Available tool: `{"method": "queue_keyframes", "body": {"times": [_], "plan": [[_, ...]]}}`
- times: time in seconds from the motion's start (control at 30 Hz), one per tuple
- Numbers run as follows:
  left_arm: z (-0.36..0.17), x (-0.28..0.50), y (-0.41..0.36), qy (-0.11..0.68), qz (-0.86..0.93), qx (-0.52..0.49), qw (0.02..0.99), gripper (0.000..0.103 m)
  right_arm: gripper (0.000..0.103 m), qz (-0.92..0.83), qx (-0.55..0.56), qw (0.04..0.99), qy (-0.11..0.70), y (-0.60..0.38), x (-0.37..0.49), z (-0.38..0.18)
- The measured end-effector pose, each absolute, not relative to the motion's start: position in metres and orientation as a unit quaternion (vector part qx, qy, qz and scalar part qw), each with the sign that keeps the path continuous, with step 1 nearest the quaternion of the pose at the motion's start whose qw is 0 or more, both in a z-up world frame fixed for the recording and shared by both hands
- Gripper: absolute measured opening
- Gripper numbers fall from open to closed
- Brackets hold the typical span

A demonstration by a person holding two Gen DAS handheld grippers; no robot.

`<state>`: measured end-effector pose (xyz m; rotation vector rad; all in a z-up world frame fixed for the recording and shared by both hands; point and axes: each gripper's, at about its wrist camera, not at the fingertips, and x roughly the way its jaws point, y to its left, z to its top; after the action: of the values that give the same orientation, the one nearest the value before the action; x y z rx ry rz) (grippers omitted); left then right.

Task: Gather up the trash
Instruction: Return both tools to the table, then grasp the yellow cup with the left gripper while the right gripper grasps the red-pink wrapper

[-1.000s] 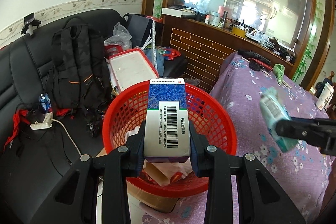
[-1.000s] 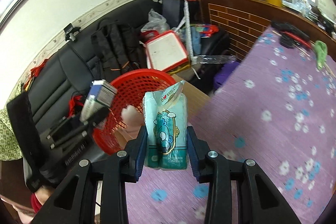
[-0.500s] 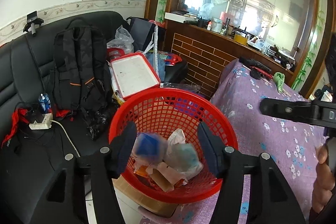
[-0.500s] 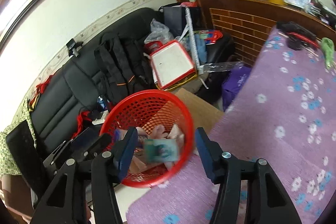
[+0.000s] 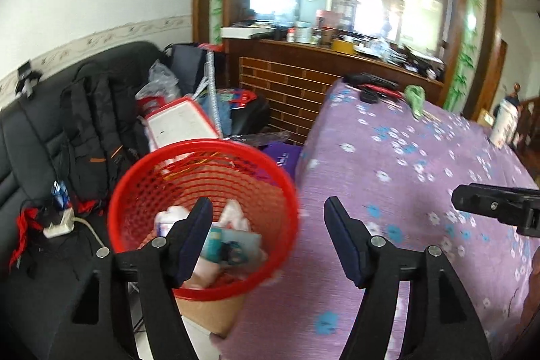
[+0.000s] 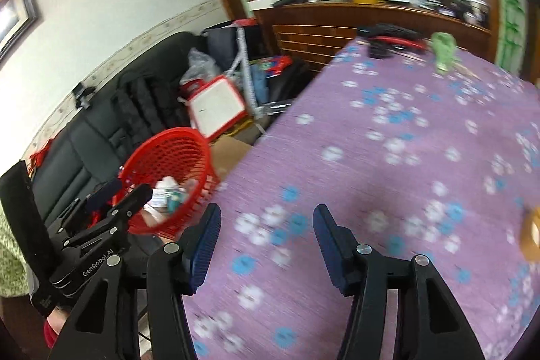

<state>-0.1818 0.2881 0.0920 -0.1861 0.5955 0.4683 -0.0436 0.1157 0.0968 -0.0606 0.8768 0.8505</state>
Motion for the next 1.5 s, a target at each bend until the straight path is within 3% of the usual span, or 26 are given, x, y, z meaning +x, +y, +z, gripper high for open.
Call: {"method": "queue_keyframes", "body": {"times": [0.83, 1.1, 1.4, 1.5], "plan": [[0.107, -0.106, 0.081, 0.308, 0.111, 0.101, 0.94, 0.071, 0.061, 0.256, 0.126, 0.871, 0.399, -0.123, -0.011, 0.095], [0.109, -0.034, 0.022, 0.372, -0.009, 0.051, 0.927, 0.071, 0.061, 0.156, 0.184, 0.89, 0.387, -0.229, 0.006, 0.093], [0.064, 0.059, -0.051, 0.473, -0.081, -0.007, 0.877, 0.07, 0.06, 0.101, 0.221, 0.88, 0.408, -0.291, 0.024, 0.071], [0.05, 0.082, -0.068, 0.484, -0.076, -0.005, 0.872, 0.062, 0.06, 0.089, 0.223, 0.879, 0.411, -0.301, 0.027, 0.067]]}}
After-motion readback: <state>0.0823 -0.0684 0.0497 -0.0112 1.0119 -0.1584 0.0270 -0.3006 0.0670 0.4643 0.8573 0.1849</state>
